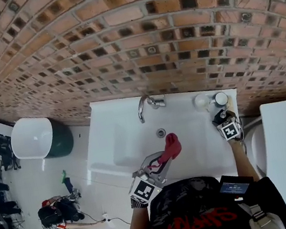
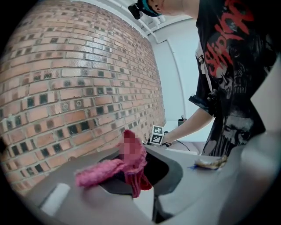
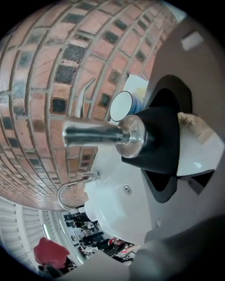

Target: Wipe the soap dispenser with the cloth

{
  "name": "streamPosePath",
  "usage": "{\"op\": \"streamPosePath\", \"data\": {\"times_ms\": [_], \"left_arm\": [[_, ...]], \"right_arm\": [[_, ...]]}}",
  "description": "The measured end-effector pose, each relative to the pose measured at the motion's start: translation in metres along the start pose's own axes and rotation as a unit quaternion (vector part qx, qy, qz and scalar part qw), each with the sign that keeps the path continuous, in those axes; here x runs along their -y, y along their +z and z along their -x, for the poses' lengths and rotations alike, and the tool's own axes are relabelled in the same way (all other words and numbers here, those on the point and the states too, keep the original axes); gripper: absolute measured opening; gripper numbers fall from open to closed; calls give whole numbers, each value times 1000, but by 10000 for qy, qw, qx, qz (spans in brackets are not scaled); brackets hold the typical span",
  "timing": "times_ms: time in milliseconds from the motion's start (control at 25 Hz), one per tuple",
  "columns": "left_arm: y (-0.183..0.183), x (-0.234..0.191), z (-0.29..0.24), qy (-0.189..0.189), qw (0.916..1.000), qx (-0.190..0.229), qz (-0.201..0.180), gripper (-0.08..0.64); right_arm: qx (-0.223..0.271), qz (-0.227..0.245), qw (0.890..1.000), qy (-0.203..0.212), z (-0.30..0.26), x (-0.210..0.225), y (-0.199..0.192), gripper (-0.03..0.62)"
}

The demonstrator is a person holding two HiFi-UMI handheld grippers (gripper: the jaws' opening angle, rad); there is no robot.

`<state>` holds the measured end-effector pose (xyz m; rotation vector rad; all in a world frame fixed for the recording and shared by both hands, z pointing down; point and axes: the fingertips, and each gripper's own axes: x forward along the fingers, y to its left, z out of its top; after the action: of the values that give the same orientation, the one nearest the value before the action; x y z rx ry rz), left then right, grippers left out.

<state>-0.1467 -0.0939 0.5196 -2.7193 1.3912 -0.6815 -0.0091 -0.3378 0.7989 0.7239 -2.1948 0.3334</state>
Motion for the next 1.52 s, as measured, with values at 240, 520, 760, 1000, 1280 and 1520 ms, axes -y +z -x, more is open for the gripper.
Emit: {"op": "streamPosePath", "data": {"times_ms": [240,520,760,1000,1280,1520], "left_arm": [[16,3,-5,-126,9981,505,338,49],[33,0,1,-185,9939,889,626,49],[45,6,-14,-541,9894,1126,737,49],[60,34,-38,-1257,9836,1135,617,49],[64,42,-60,-1716,9755,1226,622,49],[37,53,-114,-2114,9726,866,424,49]], "right_arm": [[420,-692,9962,-329,25,8,9,448],[1225,-1153,9835,-658,99,-4,17,422],[2474,-1189,9603,-502,187,-21,53,367],[3029,-984,9472,-364,264,-46,64,336],[3145,-914,9424,-685,304,-57,64,305],[3130,-775,9437,-741,328,-78,53,310]]}}
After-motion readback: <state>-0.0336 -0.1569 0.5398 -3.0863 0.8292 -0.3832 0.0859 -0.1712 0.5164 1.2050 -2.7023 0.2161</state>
